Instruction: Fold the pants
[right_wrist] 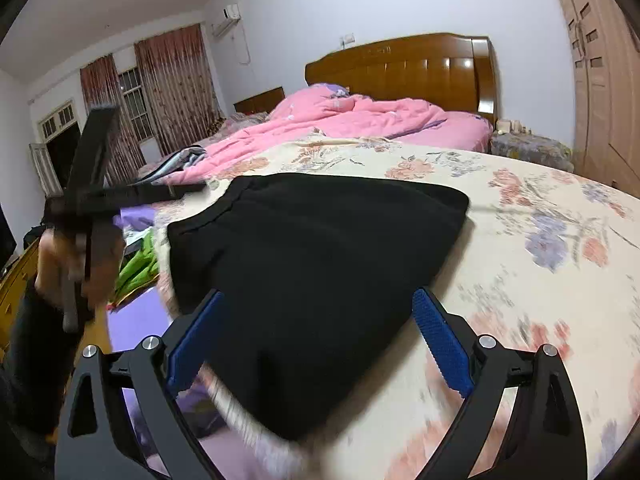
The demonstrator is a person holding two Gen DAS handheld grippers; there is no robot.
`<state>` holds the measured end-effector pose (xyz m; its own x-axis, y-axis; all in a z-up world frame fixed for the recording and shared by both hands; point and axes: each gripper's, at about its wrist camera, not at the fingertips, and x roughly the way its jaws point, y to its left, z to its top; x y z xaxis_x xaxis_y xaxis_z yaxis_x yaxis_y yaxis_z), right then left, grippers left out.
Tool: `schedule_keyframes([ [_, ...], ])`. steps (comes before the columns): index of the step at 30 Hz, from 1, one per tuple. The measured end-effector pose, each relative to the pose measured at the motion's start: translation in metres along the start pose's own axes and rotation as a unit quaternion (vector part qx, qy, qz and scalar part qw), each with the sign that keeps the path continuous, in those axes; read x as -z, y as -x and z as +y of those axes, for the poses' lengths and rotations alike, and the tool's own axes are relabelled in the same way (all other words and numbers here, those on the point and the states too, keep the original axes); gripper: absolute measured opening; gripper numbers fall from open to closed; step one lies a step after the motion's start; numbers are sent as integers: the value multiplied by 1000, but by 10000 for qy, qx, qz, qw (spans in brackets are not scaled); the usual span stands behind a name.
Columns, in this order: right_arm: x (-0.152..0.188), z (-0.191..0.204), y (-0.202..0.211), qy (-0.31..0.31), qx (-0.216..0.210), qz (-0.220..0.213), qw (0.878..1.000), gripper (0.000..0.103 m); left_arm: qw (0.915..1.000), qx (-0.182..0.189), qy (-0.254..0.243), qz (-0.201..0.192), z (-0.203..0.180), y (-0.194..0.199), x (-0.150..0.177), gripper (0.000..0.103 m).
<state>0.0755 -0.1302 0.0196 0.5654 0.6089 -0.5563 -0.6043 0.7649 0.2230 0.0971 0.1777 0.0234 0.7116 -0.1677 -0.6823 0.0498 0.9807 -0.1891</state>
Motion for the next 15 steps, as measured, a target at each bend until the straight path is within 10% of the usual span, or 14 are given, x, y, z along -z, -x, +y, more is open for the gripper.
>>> schedule_keyframes([
  [7,11,-1,-27,150,-94,736,9971,91,9980,-434,-385,253,1,-34,22,99],
  [12,-36,-23,-9,234,-122,147,9995,91,9993,258,-252,26,-11,-7,-25,100],
  [15,-64,-47,-40,96,-562,285,9980,91,9986,-54,-523,84,-21,-26,-55,101],
])
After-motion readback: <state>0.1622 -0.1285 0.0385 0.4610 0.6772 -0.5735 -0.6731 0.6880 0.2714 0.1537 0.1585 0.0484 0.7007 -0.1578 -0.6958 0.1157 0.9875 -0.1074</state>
